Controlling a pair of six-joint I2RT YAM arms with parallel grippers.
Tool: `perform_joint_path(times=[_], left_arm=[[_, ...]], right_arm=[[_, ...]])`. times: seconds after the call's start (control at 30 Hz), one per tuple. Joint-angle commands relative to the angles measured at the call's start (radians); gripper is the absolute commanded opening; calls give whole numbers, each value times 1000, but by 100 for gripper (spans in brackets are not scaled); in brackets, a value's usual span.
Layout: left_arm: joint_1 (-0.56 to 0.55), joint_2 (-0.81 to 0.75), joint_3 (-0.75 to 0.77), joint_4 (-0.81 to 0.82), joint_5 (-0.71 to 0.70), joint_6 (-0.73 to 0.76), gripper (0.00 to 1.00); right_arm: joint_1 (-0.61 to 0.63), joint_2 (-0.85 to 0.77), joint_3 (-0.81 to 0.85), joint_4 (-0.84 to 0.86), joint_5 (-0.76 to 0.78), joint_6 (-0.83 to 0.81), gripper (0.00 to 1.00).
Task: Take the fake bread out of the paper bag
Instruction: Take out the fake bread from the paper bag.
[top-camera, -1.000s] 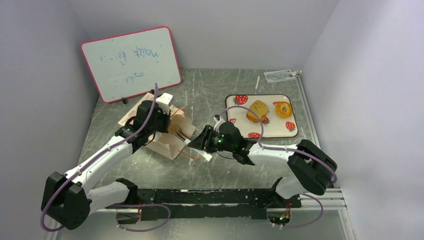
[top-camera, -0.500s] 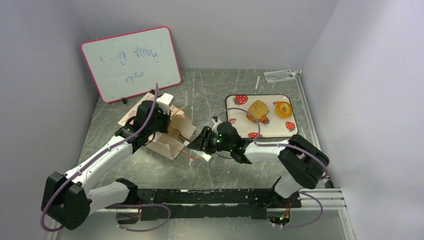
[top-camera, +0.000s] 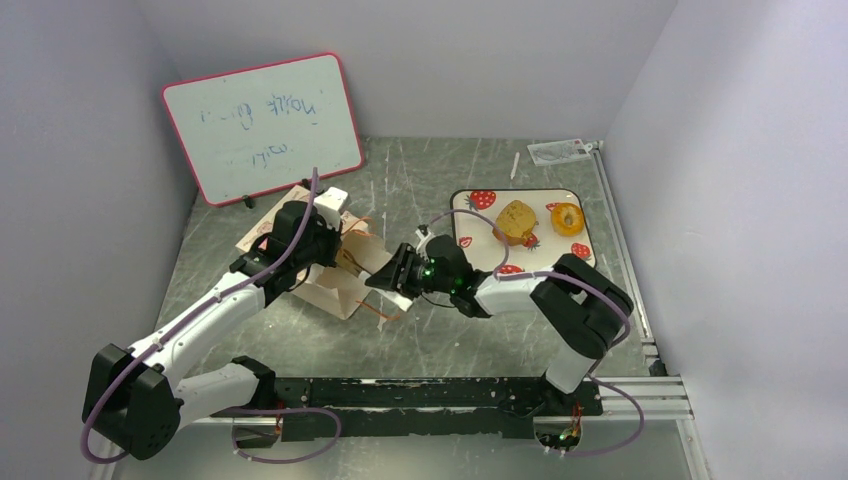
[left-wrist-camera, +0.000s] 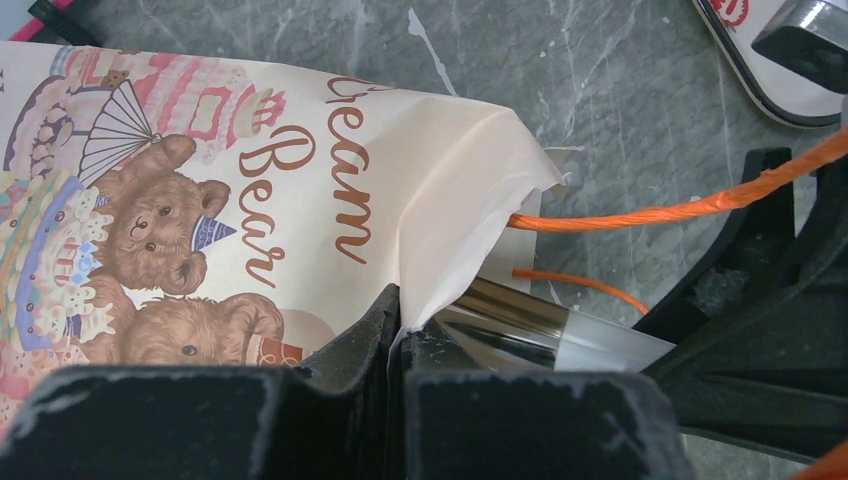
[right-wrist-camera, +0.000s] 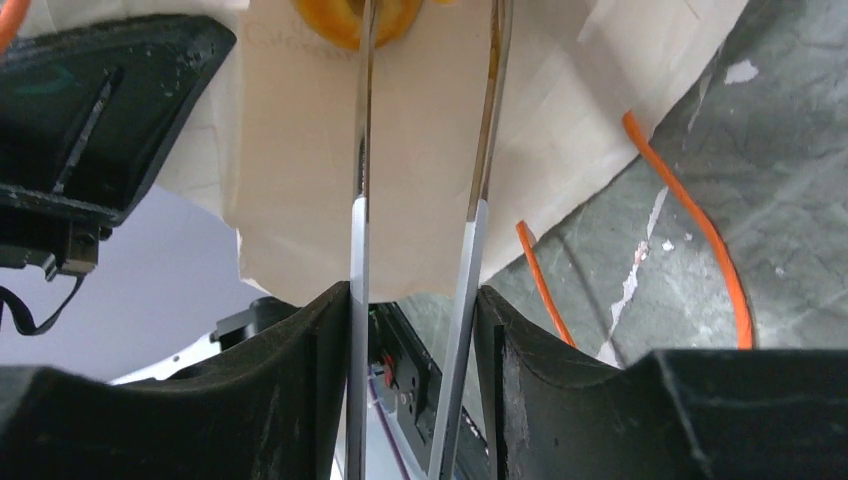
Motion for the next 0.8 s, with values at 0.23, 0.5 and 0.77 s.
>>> perform_joint_path(times=[0.23,0.5,0.77], left_arm=[[-6,-11,18,-3,61,29,7],[-6,-24,10,-4,59,28,7],[-5,-28,3,13,22,-7,7]], right_arm=[[-30,123,101,119,-65,27,50],[-34,185,132,144,-104,39,34],[-37,145,89,143,-100,36,8]])
